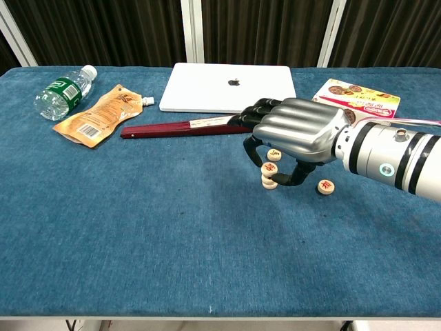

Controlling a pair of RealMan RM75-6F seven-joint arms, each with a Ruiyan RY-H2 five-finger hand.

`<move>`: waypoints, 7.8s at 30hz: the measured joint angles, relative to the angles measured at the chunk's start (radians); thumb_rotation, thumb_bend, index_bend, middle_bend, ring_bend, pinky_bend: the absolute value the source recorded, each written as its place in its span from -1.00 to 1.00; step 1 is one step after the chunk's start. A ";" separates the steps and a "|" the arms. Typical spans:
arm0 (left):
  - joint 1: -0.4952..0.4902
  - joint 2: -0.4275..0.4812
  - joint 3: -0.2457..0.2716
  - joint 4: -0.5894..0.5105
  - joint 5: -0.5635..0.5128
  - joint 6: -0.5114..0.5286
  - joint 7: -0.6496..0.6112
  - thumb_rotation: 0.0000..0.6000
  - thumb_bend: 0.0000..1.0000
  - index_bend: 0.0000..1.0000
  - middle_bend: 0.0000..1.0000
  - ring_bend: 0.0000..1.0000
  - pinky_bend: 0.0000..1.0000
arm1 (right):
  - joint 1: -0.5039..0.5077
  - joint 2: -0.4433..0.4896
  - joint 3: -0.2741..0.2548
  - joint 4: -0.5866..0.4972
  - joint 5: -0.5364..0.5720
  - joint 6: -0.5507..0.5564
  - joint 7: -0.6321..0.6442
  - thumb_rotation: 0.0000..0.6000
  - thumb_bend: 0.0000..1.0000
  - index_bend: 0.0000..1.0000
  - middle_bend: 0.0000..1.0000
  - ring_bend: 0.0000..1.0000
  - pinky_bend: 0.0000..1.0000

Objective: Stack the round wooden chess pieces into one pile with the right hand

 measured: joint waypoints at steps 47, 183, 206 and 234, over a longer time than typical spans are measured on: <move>-0.002 -0.010 -0.002 0.017 0.000 -0.003 -0.013 1.00 -0.90 -0.83 -0.98 -1.00 -1.00 | -0.074 0.076 -0.030 -0.075 -0.002 0.125 0.040 1.00 -0.46 -0.10 -0.84 -1.00 -0.89; 0.000 -0.021 0.000 0.036 -0.012 -0.018 -0.017 1.00 -0.90 -0.83 -0.98 -1.00 -1.00 | 0.120 -0.037 0.064 0.092 0.437 -0.056 -0.072 1.00 -0.24 -0.04 -0.80 -1.00 -0.89; 0.006 -0.026 0.002 0.050 -0.015 -0.018 -0.027 1.00 -0.90 -0.83 -0.98 -1.00 -1.00 | 0.147 -0.080 0.052 0.151 0.452 -0.057 -0.060 1.00 -0.07 0.14 -0.75 -0.99 -0.87; 0.002 -0.028 0.002 0.045 -0.008 -0.016 -0.023 1.00 -0.90 -0.83 -0.98 -1.00 -1.00 | 0.095 0.118 -0.019 -0.204 0.297 0.037 -0.108 1.00 -0.07 0.10 -0.75 -0.99 -0.87</move>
